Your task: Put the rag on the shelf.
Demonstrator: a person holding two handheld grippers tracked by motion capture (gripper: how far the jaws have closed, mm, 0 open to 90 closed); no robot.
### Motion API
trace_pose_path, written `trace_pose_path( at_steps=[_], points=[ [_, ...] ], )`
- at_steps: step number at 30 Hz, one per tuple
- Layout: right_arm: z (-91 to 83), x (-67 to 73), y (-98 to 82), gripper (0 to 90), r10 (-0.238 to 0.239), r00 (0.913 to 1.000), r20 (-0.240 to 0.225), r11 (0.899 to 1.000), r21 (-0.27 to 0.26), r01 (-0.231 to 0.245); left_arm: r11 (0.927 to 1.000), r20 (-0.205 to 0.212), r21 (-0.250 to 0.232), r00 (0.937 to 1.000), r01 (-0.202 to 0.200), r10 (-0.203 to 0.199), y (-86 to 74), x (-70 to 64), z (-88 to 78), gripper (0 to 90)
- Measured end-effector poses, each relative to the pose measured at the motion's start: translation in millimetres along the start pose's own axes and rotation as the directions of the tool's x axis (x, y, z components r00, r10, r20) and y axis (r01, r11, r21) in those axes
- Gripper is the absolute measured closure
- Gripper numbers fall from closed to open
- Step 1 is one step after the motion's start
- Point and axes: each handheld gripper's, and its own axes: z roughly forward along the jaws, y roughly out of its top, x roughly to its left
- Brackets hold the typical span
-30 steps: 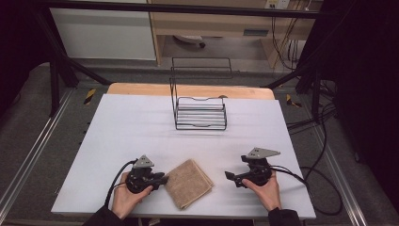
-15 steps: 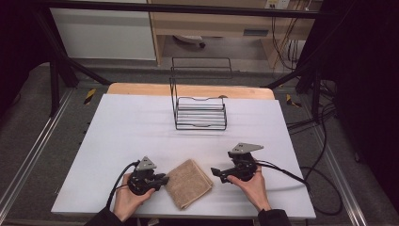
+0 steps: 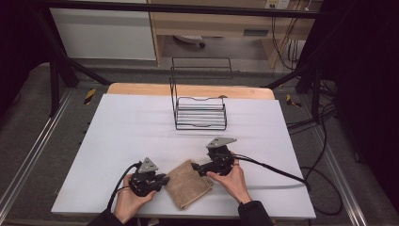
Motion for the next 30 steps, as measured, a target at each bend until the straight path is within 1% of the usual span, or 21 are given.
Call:
trace_pose_path(
  at_steps=[2,4,6,10,12,16,17,18,20,22,23,25,26,29,30],
  points=[
    [4.5,0.8,2.3,16.3,0.008,0.9999,-0.014,1.0,0.004,-0.008,1.0,-0.003,0.001,1.0,-0.004,0.004,0.2,-0.2,0.0,74.8],
    [8.5,0.3,4.0,21.7,-0.005,0.9998,-0.021,1.0,0.022,0.005,0.9999,-0.008,0.007,0.9999,-0.01,0.01,0.5,-1.2,-0.2,74.8],
    [11.8,-0.2,4.4,30.5,-0.011,0.9995,-0.03,0.999,0.039,0.012,0.9999,-0.01,0.005,0.9999,-0.012,0.012,0.5,-1.3,0.0,74.8],
    [19.5,-2.7,2.6,40.6,0.006,0.9993,-0.038,0.996,0.087,-0.003,0.9999,-0.011,0.007,0.9999,-0.009,0.009,0.8,-1.4,0.0,74.8],
    [23.0,-3.6,1.3,45.5,0.012,0.9987,-0.049,0.995,0.102,-0.007,0.9999,-0.01,0.009,0.9999,-0.008,0.008,0.9,-1.2,-0.1,74.8],
    [27.8,-2.9,-0.4,54.2,0.039,0.996,-0.08,0.993,0.117,-0.029,0.9999,-0.008,0.009,1.0,-0.004,0.004,1.1,-0.9,0.0,74.9],
    [28.7,-3.0,-0.8,56.3,0.04,0.9954,-0.087,0.992,0.119,-0.029,1.0,-0.007,0.009,1.0,-0.003,0.003,1.1,-0.8,-0.1,75.0],
    [28.7,-3.0,-0.8,56.3,0.04,0.9954,-0.087,0.992,0.119,-0.029,0.9999,-0.006,0.011,1.0,-0.002,0.002,1.2,-0.7,-0.2,75.0],
    [29.5,-1.9,-1.7,61.5,0.046,0.9944,-0.095,0.991,0.126,-0.034,0.9999,0.001,0.01,1.0,0.004,-0.004,1.4,0.1,-0.1,75.3],
    [29.4,-1.2,-2.1,64.1,0.055,0.993,-0.105,0.99,0.133,-0.04,0.9999,0.005,0.01,0.9999,0.009,-0.009,1.6,0.5,0.0,76.6],
    [29.3,-1.0,-2.2,65.8,0.057,0.9926,-0.107,0.99,0.133,-0.043,0.9997,0.022,0.016,0.9996,0.017,-0.018,2.3,1.7,-0.2,78.1],
    [29.1,-0.2,-2.4,68.3,0.071,0.9913,-0.111,0.989,0.14,-0.055,0.9996,0.027,0.019,0.9994,0.021,-0.022,2.7,2.3,-0.2,80.2],
    [29.2,0.1,-2.5,70.1,0.073,0.9909,-0.113,0.988,0.143,-0.056,0.9993,0.037,0.019,0.9988,0.031,-0.032,3.3,3.2,0.0,80.8],
    [29.3,0.3,-2.7,77.9,0.081,0.9878,-0.133,0.987,0.152,-0.061,0.9992,0.04,0.019,0.9986,0.035,-0.036,3.7,3.5,-0.2,82.8],
    [29.2,0.5,-2.9,79.7,0.077,0.9878,-0.135,0.987,0.151,-0.057,0.9992,0.041,0.02,0.9985,0.035,-0.036,4.0,3.6,-0.4,83.3]
  ],
)
